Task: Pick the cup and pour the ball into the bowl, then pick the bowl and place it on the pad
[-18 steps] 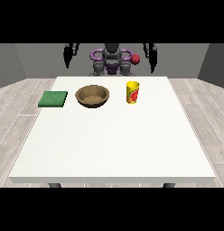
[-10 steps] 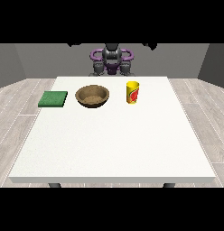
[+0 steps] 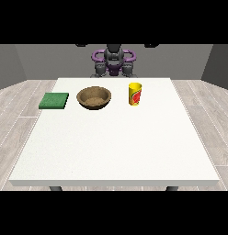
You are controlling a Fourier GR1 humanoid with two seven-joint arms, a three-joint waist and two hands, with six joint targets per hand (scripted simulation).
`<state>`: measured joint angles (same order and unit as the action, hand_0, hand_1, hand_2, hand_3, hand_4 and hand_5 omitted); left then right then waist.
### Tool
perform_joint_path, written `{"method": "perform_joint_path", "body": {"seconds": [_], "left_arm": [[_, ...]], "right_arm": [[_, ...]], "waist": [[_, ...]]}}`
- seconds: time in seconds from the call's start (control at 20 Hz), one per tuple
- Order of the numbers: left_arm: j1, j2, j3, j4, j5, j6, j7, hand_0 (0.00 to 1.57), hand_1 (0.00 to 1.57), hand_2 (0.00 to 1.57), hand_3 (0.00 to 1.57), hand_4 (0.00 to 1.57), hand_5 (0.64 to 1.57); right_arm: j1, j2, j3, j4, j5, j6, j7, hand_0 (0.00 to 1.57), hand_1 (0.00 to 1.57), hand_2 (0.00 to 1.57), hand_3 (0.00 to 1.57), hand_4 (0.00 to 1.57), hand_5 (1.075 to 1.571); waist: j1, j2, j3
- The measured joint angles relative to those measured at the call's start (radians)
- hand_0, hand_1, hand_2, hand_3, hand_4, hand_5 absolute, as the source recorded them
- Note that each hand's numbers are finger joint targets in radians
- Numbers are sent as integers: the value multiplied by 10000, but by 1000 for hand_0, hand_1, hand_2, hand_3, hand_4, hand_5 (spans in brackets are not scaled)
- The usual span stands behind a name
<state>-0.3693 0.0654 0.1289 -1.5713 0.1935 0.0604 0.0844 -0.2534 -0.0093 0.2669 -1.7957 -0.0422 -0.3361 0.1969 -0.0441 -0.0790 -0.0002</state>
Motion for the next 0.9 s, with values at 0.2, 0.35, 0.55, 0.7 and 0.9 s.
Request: {"method": "perform_joint_path", "body": {"seconds": [0.2,0.35,0.55,0.7,0.9], "left_arm": [[-756,64,85,515,-99,136,-433,0,0,0,0,0,1560],[-785,36,87,1013,-258,29,-1295,0,0,0,0,0,1547],[-598,-250,-155,1479,-539,-60,-2483,0,0,0,0,0,1548],[-221,-433,-403,1627,-745,-184,-3273,0,0,0,0,0,1539],[132,-414,-568,2055,-919,-501,-4141,0,0,0,0,0,1534]], "right_arm": [[-679,31,18,34,193,-209,69,0,0,365,559,791,1568],[-1065,28,-30,188,435,-249,-7,0,0,430,733,745,1570],[-1563,-232,-573,668,584,-97,-397,0,0,386,687,694,1570],[-1723,-704,-1364,1093,341,262,-947,0,0,393,669,684,1568],[-2078,-1132,-2250,1896,165,508,-1462,0,0,370,585,662,1566]], "waist": [[-105,732,2],[-145,1364,-1],[-55,2178,-1],[91,2627,0],[421,2963,0]]}}
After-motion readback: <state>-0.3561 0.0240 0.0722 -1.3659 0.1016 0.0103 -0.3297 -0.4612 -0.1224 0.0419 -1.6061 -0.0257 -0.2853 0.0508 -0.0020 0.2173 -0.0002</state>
